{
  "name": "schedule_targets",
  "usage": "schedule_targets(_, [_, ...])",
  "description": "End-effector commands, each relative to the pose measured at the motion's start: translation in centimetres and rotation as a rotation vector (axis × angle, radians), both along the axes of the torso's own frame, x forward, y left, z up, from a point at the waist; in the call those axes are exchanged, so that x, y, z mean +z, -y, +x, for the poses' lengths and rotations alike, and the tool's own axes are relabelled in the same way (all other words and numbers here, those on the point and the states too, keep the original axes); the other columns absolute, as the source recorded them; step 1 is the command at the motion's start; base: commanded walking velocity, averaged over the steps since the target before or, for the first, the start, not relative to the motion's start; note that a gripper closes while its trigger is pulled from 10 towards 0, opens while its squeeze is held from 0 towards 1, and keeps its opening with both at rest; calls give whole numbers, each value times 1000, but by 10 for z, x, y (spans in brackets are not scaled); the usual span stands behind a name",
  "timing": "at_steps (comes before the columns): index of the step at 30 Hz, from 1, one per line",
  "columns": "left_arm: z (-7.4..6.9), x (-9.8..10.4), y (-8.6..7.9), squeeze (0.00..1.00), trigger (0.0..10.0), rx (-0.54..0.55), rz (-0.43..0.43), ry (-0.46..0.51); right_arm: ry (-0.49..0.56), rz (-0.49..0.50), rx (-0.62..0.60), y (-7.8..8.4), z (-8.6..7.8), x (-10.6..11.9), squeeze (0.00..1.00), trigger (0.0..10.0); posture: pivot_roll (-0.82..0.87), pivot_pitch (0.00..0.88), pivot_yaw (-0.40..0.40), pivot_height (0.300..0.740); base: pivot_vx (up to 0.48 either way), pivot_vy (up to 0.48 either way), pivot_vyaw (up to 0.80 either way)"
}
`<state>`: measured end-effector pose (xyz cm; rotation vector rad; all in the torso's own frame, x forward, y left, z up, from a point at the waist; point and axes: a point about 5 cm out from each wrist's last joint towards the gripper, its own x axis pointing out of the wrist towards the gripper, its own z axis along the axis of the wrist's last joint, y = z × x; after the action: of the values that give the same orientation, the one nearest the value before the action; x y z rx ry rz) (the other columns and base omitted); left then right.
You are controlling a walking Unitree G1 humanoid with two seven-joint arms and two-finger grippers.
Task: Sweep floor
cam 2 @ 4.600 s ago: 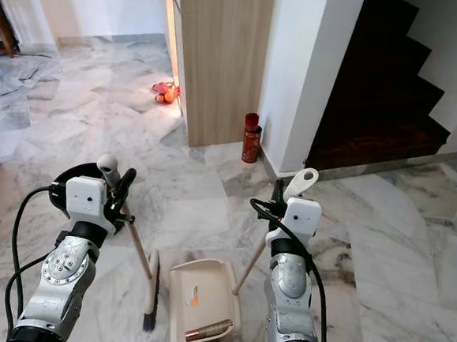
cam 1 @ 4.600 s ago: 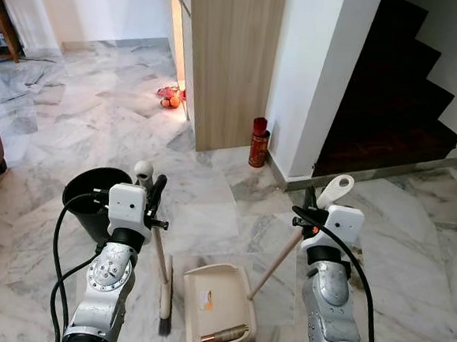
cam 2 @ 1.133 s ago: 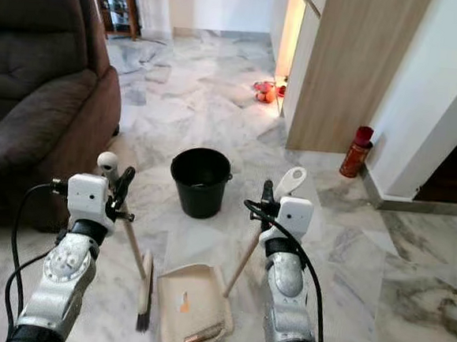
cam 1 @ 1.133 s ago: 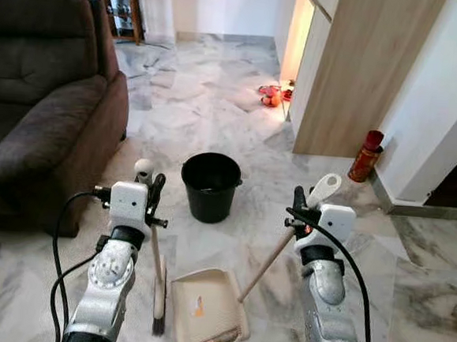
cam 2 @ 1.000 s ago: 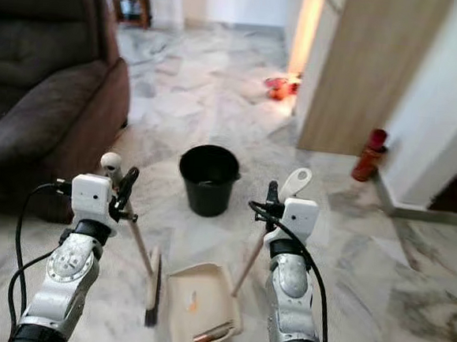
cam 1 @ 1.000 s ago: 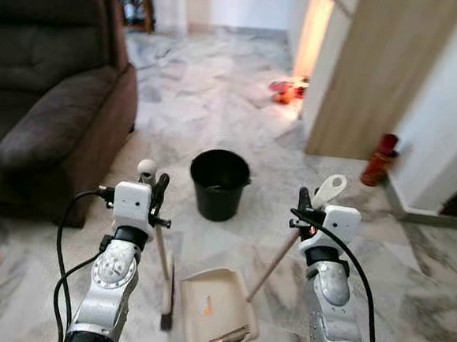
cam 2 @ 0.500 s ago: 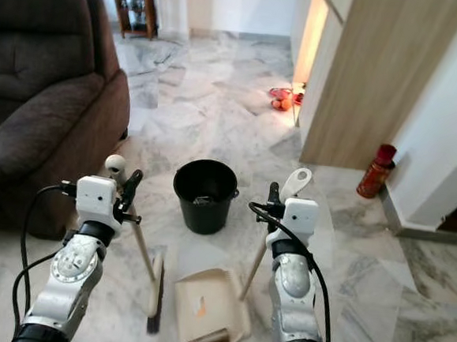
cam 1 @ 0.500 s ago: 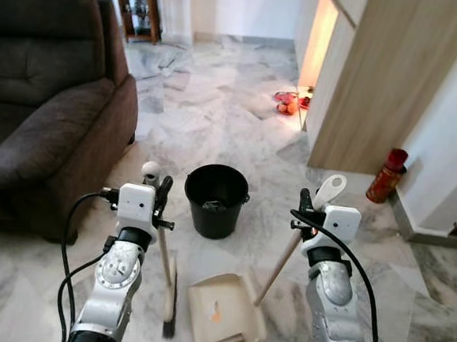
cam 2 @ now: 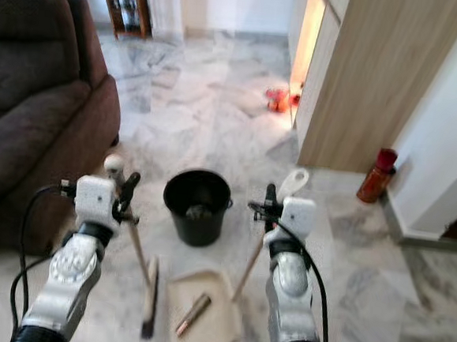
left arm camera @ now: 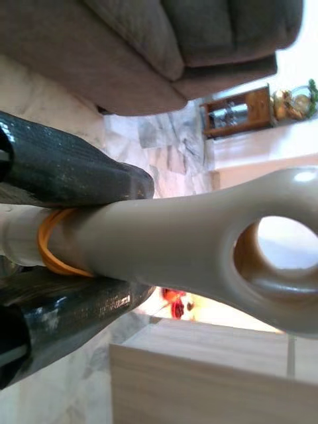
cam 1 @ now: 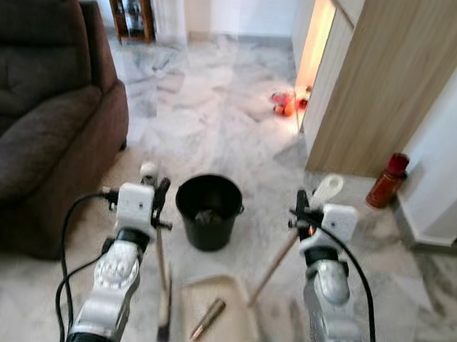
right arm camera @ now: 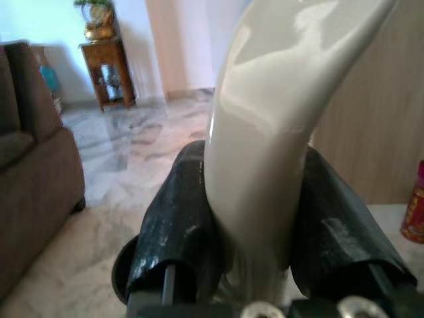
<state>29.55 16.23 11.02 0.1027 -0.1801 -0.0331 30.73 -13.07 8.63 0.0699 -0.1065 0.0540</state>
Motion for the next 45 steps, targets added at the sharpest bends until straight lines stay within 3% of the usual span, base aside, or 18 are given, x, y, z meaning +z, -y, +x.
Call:
schedule_targets(1, [3, 12, -2, 0, 10000, 5, 27, 57, 43, 37, 17, -6, 3, 10, 0, 10000, 98, 11, 31, 740, 375, 0, 0])
schedule_targets(29, [0, 9, -2, 0, 10000, -3, 52, 55, 1, 74, -35, -1, 7, 10, 0, 10000, 97, 14, 34, 740, 35, 0, 0])
schedule_targets(40, [0, 10, -1, 0, 10000, -9, 66, 61, 127, 56, -97, 4, 10, 38, 0, 10000, 97, 7, 37, 740, 0, 0, 0])
schedule_targets(45, [0, 10, -1, 0, 10000, -10, 69, 62, 193, 73, -105, 4, 11, 61, 0, 10000, 97, 9, 35, 740, 0, 0, 0])
